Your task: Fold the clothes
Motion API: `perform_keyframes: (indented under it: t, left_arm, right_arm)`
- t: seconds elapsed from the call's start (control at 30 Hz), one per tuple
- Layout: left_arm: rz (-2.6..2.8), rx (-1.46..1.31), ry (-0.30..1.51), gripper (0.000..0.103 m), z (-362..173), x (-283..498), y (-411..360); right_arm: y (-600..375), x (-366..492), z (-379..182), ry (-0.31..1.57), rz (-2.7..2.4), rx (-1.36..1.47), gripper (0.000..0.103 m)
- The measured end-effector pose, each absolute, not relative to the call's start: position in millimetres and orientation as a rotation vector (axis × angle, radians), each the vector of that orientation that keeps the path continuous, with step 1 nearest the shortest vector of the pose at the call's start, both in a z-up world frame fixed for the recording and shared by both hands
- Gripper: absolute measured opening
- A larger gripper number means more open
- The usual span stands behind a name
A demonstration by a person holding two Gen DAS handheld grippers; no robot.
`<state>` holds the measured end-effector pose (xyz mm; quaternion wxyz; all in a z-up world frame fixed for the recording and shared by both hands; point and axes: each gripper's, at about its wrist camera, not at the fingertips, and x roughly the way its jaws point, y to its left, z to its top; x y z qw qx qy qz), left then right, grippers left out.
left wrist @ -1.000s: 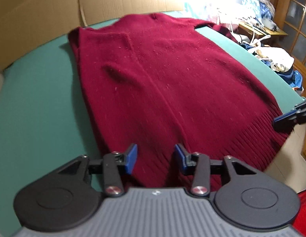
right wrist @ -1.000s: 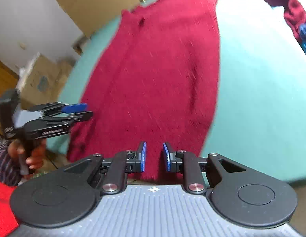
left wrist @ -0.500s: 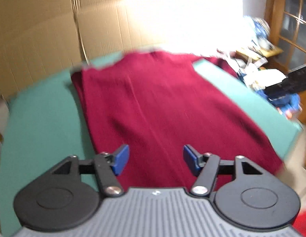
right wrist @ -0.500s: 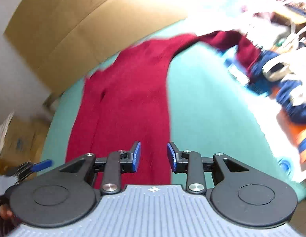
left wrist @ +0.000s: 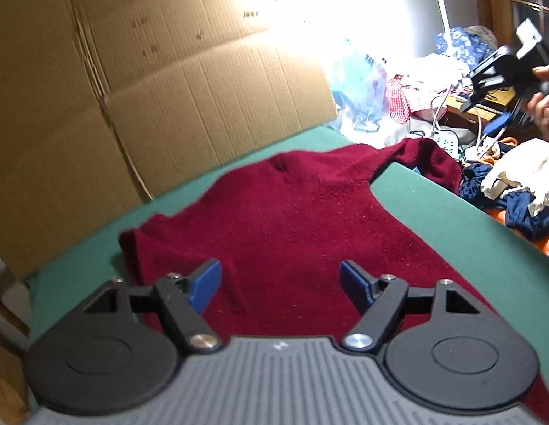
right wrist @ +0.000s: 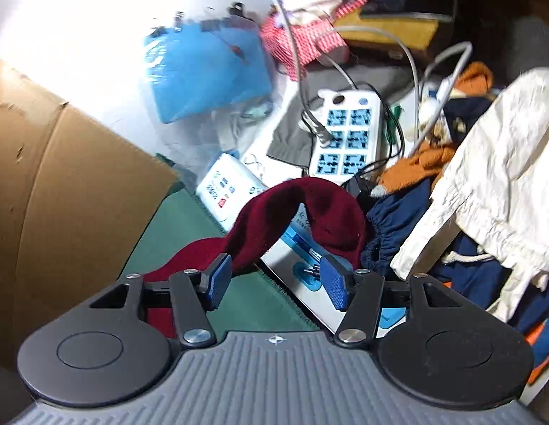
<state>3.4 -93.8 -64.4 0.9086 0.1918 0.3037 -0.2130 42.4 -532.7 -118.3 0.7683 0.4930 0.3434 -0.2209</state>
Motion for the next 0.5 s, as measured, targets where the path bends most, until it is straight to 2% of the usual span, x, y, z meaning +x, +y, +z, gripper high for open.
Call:
perform_keyframes:
  t: [0.23,0.4,0.5]
  left_arm:
    - [-0.348,0.428,0.716,0.078,-87.0,24.9,-121.8]
    - [-0.346,0.464,0.675,0.078,-78.7,50.9,-148.6]
    - [-0.368,0.491,0.644,0.083,-74.7,62.9,-171.6]
  right_arm:
    - [-594.3,64.9,-217.8,0.698,-0.58,1.521,0.06]
    - [-607.9,54.2,-249.8,0.576,-0.636,1.769,0.063]
    - [-612.5,50.1,-257.1,0.521,-0.651,1.876,0.067]
